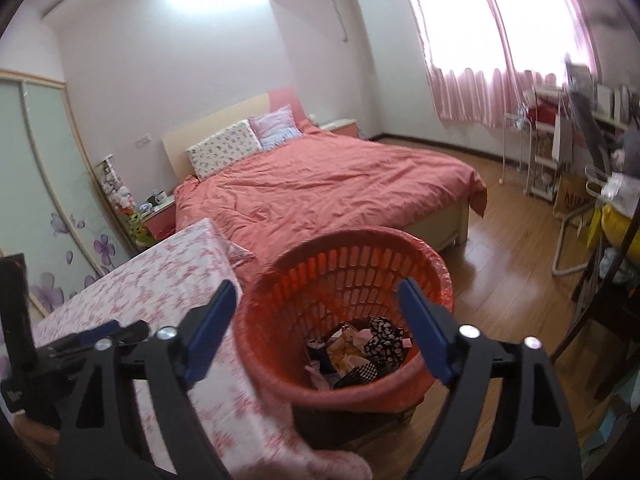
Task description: Collect trash
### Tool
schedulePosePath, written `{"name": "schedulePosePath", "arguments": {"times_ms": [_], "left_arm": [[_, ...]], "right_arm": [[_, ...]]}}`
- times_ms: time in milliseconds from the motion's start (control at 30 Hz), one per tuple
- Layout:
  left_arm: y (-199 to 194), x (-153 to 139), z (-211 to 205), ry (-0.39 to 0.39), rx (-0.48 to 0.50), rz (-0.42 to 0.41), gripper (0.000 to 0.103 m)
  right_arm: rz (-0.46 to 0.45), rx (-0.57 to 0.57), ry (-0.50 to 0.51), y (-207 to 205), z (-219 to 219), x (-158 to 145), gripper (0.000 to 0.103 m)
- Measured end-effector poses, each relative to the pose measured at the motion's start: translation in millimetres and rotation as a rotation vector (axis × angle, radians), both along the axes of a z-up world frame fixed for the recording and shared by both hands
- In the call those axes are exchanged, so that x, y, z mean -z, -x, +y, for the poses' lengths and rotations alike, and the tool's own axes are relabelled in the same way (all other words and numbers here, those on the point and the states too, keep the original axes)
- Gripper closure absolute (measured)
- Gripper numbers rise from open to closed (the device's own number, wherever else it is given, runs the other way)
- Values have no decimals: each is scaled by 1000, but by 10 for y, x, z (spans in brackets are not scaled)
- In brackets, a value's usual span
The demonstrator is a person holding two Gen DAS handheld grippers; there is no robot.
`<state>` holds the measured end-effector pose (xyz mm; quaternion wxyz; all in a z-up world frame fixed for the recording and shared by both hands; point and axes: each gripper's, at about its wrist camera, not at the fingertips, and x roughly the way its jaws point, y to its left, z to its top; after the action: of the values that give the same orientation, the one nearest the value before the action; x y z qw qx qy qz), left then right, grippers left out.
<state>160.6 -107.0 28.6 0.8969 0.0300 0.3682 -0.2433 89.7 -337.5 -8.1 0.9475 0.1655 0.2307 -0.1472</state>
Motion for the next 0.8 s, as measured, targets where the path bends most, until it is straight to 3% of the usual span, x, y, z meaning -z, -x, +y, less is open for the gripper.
{"name": "schedulePosePath", "arguments": {"times_ms": [133,433,800], "left_arm": [[331,-86,449,4,-98,-65,10],[888,-74,970,23,-254,-135,3],[1381,45,1174,-11,-417,-209,3]], "right_arm": [[-37,14,101,292,395,-108,4],[-120,62,210,878,914,-168,4],[-47,85,289,1194,1320,-31,4]]}}
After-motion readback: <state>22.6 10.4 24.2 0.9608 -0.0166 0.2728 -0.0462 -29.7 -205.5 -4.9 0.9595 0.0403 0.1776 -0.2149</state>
